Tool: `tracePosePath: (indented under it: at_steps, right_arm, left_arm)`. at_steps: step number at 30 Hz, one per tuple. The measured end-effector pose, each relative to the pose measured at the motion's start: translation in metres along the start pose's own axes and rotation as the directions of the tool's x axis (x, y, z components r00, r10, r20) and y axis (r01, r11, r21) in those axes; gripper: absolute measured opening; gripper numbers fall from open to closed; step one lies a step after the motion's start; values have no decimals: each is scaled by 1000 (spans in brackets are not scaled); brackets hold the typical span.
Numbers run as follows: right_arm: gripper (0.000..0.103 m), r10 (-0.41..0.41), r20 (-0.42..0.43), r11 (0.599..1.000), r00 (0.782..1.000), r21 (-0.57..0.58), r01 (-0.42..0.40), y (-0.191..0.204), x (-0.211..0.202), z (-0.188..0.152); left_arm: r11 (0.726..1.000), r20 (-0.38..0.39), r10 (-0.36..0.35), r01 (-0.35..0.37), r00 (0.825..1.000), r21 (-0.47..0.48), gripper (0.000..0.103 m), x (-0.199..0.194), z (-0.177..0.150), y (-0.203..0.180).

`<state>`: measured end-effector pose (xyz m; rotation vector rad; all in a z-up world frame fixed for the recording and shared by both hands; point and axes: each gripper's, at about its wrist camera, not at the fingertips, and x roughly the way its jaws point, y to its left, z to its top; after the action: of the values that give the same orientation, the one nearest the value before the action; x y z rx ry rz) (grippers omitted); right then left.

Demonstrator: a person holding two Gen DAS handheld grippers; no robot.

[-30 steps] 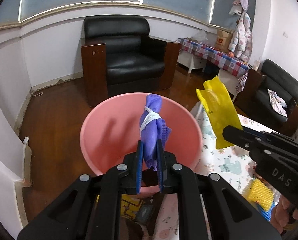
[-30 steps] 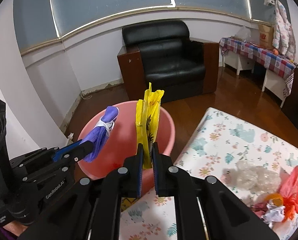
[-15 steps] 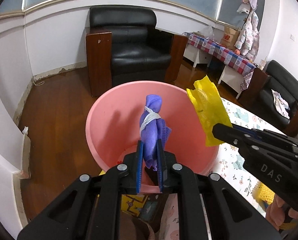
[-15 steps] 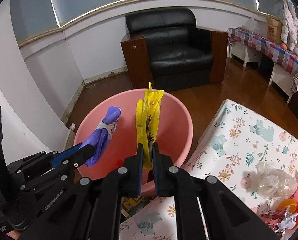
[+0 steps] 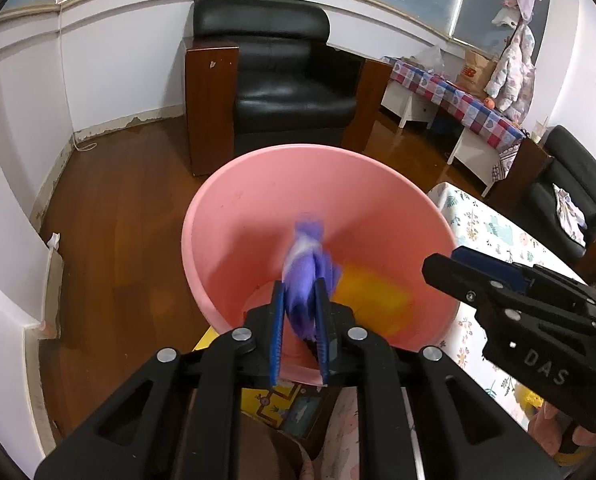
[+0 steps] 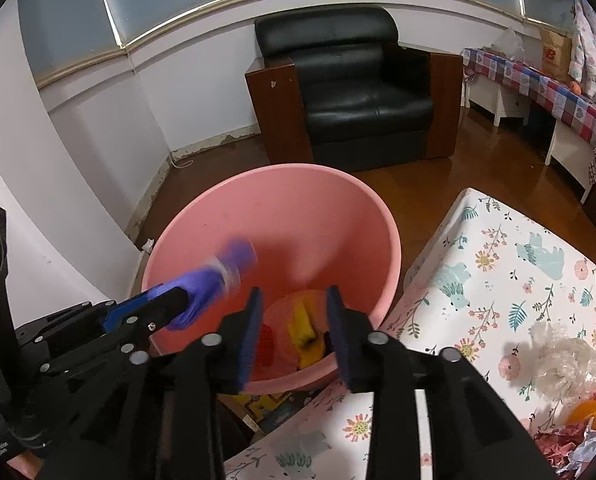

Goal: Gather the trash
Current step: 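Open both tools to drop the glove and bag into the bin, then move both open tools back over the remaining trash on the table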

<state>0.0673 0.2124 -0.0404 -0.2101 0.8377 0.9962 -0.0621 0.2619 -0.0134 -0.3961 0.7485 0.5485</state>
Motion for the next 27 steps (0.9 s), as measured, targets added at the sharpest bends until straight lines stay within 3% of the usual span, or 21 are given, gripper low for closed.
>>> tracePosePath:
  at_steps: [9, 11, 13, 27]
  right_arm:
    - [39, 1, 25, 1000, 1000, -24, 0, 5, -16, -5]
    - [40, 1, 32, 1000, 999, -20, 0, 5, -22, -6]
    - [41, 0, 41, 1000, 999, -14, 0, 3, -31, -8]
    - [43, -96, 91, 995, 991, 21, 94, -31, -109, -47]
  left_arm:
    - [999, 20, -32, 32, 999, 2, 16, -11, -1, -1]
    - [999, 26, -41, 41, 999, 3, 26, -15, -1, -2]
    - [998, 37, -61, 60, 997, 9, 29, -20, -2, -5]
    - [978, 62, -190, 184, 980, 98, 29, -51, -9, -54]
